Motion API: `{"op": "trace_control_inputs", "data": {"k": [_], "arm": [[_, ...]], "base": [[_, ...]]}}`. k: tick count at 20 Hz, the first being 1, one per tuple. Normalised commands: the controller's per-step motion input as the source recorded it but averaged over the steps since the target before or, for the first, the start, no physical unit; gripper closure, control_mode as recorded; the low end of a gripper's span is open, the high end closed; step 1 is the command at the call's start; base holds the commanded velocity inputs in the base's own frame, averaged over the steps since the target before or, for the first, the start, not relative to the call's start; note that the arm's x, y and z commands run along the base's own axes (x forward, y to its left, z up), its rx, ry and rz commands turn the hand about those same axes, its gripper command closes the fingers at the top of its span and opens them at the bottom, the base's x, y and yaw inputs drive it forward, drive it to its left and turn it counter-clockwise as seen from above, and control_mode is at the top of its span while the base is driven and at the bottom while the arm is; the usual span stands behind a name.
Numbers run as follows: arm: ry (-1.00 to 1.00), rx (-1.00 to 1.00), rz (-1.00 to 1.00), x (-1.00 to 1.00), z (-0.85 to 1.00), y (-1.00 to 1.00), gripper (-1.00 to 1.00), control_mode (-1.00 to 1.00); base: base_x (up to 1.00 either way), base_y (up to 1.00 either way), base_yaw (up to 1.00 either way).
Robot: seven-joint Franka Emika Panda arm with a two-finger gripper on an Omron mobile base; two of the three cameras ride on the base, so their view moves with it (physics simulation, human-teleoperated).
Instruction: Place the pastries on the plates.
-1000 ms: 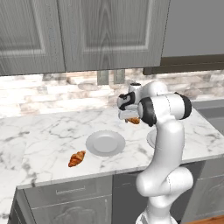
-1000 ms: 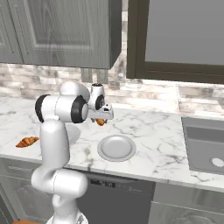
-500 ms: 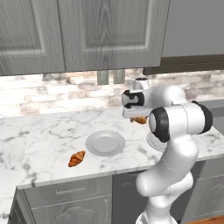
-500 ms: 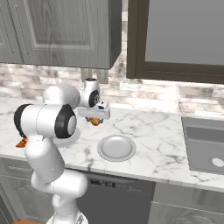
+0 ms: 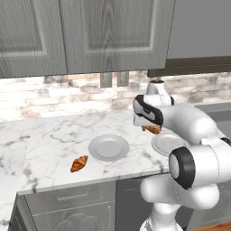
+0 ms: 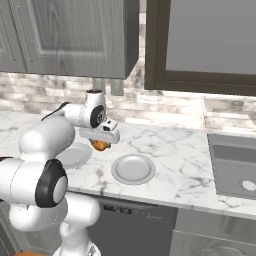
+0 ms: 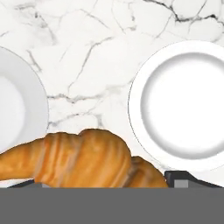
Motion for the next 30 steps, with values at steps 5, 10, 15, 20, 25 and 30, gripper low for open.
{"op": "trace_control_inputs", "data": {"k": [5,10,15,20,25,30], "arm": [[0.16,0.00,-0.17,-0.33,0.83,-0.11,1.00,-1.00],[0.12,-0.03,-0.16,-0.04,0.20,-0.15,1.00,-1.00],[0.02,-0.14,-0.11,0.09,-0.25,-0.31,1.00,-1.00],[0.00,-0.13,-0.07,0.08,-0.46,-0.55,1.00,-1.00],[0.00,-0.09,-0.04,0.00,-0.55,-0.52,1.00,-1.00],[0.00,-0.02,-0.05,0.01,-0.35,-0.35,1.00,-1.00]], "base": [[0.00,0.00,0.00],[0.00,0.00,0.00],[0.00,0.00,0.00],[0.00,0.00,0.00],[0.00,0.00,0.00],[0.00,0.00,0.00]]}}
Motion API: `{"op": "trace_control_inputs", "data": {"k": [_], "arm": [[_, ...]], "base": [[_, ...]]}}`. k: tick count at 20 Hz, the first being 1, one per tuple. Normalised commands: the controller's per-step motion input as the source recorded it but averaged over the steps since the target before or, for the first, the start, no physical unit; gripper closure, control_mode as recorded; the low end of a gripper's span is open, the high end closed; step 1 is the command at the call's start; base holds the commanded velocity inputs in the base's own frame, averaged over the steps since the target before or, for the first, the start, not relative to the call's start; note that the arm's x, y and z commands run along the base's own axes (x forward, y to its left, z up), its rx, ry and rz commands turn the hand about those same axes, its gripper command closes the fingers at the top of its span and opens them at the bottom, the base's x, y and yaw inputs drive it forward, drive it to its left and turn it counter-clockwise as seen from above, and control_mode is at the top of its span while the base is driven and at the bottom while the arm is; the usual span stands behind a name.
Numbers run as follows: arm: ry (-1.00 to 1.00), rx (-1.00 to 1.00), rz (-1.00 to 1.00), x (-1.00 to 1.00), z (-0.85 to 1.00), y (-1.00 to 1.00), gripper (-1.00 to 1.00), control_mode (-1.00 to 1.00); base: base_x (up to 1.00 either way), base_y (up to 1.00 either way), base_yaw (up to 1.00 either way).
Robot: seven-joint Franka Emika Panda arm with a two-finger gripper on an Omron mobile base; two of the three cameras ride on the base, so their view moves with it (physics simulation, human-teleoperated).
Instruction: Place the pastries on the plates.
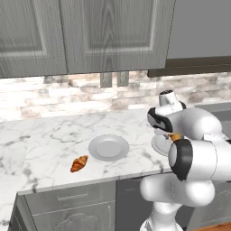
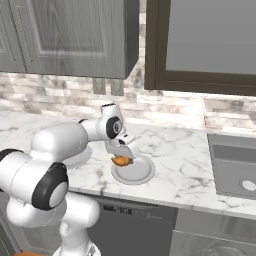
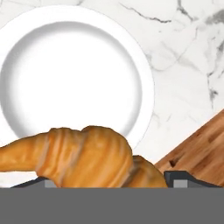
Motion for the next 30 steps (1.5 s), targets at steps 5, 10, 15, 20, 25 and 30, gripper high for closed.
{"op": "trace_control_inputs", "data": {"k": [5,10,15,20,25,30], "arm": [[0.00,0.00,-0.05,0.13,-0.19,-0.24,1.00,-1.00],[0.00,0.00,-0.05,0.25,-0.14,-0.03,1.00,-1.00],[0.00,0.00,-0.03,0.33,-0.14,0.00,1.00,-1.00],[0.00,0.00,-0.02,0.28,-0.14,0.00,1.00,-1.00],[0.00,0.00,0.00,-0.01,-0.10,0.00,1.00,-1.00],[0.00,0.00,-0.02,-0.13,0.00,0.00,-1.00,-1.00]], "base": [[0.00,0.00,0.00],[0.00,0.00,0.00],[0.00,0.00,0.00],[0.00,0.00,0.00],[0.00,0.00,0.00],[0.00,0.00,0.00]]}}
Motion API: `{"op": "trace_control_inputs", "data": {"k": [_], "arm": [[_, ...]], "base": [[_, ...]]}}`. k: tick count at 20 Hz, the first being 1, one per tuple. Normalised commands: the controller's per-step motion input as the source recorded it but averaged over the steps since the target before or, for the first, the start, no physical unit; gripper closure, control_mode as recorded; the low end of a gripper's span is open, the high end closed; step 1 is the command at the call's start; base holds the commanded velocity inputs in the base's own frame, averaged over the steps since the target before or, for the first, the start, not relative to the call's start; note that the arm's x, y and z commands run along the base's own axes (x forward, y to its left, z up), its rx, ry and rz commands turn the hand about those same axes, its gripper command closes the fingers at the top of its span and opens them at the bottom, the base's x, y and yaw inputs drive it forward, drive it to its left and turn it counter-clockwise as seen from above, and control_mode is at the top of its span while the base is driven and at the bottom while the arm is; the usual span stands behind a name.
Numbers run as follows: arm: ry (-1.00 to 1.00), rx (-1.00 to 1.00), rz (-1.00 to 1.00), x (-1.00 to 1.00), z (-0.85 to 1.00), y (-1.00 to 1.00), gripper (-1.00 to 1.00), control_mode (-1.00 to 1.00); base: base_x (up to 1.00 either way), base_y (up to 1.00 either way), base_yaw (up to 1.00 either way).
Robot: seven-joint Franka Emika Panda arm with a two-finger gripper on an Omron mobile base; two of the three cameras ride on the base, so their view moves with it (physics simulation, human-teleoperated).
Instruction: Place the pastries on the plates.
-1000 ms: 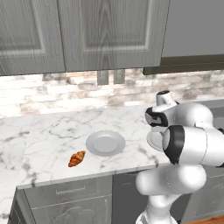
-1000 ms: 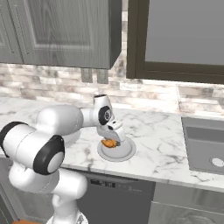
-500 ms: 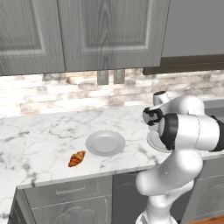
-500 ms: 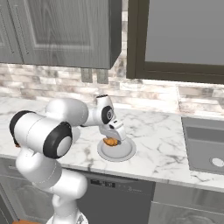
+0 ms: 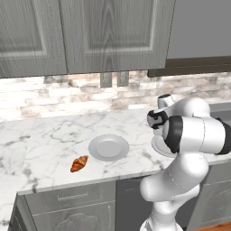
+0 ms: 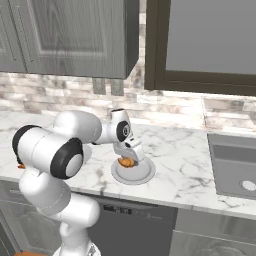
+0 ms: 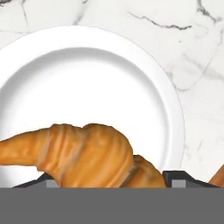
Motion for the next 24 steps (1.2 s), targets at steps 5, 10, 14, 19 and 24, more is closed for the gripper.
{"op": "trace_control_inputs", "data": {"k": [5,10,14,19,24], "arm": [[-0.02,0.00,-0.01,0.00,0.00,0.00,-1.00,-1.00],[-0.03,0.00,0.00,0.01,0.00,0.00,-1.00,-1.00],[-0.05,0.01,0.00,0.00,0.25,0.00,-1.00,-1.00],[-0.01,0.09,0.03,-0.08,0.55,0.43,-1.00,-1.00],[-0.01,0.09,0.21,-0.04,0.36,0.94,-1.00,-1.00]], "base": [[0.00,0.00,0.00],[0.00,0.00,0.00],[0.00,0.00,0.00],[0.00,0.00,0.00],[0.00,0.00,0.00]]}}
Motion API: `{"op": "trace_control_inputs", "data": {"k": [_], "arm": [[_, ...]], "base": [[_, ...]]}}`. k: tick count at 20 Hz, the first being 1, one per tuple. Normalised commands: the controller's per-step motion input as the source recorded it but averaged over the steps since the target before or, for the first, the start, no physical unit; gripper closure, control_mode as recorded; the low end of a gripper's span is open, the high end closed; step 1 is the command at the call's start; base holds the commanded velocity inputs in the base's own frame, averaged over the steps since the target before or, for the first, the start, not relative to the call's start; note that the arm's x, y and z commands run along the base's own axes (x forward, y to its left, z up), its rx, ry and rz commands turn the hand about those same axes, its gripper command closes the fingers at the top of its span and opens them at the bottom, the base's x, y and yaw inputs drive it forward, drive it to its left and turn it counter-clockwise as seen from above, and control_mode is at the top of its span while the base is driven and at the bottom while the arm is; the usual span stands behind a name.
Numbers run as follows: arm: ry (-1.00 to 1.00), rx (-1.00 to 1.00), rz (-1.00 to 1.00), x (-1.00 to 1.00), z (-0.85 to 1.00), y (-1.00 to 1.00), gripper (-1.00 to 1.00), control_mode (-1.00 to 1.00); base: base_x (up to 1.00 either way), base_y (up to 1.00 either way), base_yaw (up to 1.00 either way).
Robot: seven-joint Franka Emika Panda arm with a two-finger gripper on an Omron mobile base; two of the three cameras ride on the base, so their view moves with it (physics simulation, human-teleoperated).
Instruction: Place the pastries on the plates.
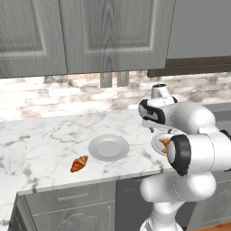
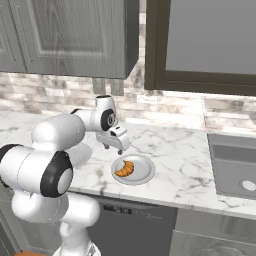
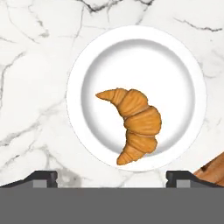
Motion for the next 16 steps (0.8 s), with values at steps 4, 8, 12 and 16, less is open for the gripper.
{"op": "trace_control_inputs", "data": {"k": [4,8,12,16], "arm": [[0.00,0.07,0.38,0.00,0.04,1.00,-1.00,-1.00],[0.02,0.07,0.47,0.00,0.18,1.00,-1.00,-1.00],[0.10,0.07,0.55,0.00,0.04,1.00,-1.00,-1.00],[0.06,0.07,0.54,0.00,0.01,1.00,-1.00,-1.00]], "base": [[0.00,0.00,0.00],[0.00,0.00,0.00],[0.00,0.00,0.00],[0.00,0.00,0.00]]}}
